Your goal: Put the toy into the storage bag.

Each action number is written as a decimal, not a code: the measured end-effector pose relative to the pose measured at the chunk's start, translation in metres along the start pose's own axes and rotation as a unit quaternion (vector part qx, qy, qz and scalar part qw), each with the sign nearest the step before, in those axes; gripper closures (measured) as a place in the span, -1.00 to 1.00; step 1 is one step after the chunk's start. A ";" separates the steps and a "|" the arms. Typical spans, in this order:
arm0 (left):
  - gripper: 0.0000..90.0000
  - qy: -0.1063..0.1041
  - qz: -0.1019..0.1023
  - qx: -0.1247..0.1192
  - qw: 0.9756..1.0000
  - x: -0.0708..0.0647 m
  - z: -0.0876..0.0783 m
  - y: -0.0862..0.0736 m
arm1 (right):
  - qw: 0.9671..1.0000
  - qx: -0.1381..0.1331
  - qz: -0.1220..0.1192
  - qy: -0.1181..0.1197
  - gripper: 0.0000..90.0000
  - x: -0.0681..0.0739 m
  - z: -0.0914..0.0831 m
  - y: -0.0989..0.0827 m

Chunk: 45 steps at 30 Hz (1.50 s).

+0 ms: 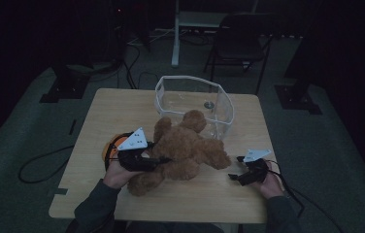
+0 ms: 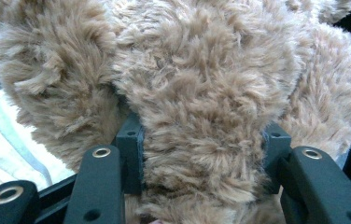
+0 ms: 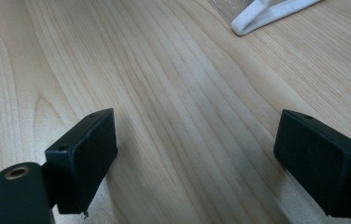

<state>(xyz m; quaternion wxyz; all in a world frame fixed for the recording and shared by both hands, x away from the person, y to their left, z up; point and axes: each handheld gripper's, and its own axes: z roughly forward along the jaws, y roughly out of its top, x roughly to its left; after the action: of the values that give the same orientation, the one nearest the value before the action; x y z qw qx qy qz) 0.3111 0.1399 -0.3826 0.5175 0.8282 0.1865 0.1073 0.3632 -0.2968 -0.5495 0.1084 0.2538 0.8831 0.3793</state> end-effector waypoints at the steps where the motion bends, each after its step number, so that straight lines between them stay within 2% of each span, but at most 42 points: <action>1: 0.11 0.002 0.001 -0.001 1.000 0.001 0.000 0.001 | 1.000 0.000 0.000 0.000 -0.72 0.000 0.000 0.000; 15: 0.11 0.010 0.001 -0.023 1.000 0.002 -0.006 0.011 | 1.000 0.000 -0.001 0.000 -0.72 0.000 0.000 0.000; 21: 0.11 0.020 0.001 -0.036 0.999 0.006 -0.011 0.016 | 1.000 -0.001 -0.001 -0.001 -0.72 0.000 0.000 0.000; 28: 0.11 0.030 0.003 -0.037 0.999 0.010 -0.012 0.019 | 1.000 0.000 -0.001 -0.001 -0.72 0.000 0.000 0.000; 45: 0.11 0.030 0.008 -0.059 0.998 0.018 -0.009 0.036 | 1.000 0.000 -0.001 -0.001 -0.72 0.000 0.000 0.000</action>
<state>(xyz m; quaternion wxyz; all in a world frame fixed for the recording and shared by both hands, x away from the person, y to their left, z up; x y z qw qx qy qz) 0.3313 0.1413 -0.3468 0.5583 0.7944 0.1885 0.1474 0.3634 -0.2969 -0.5496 0.1095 0.2530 0.8833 0.3791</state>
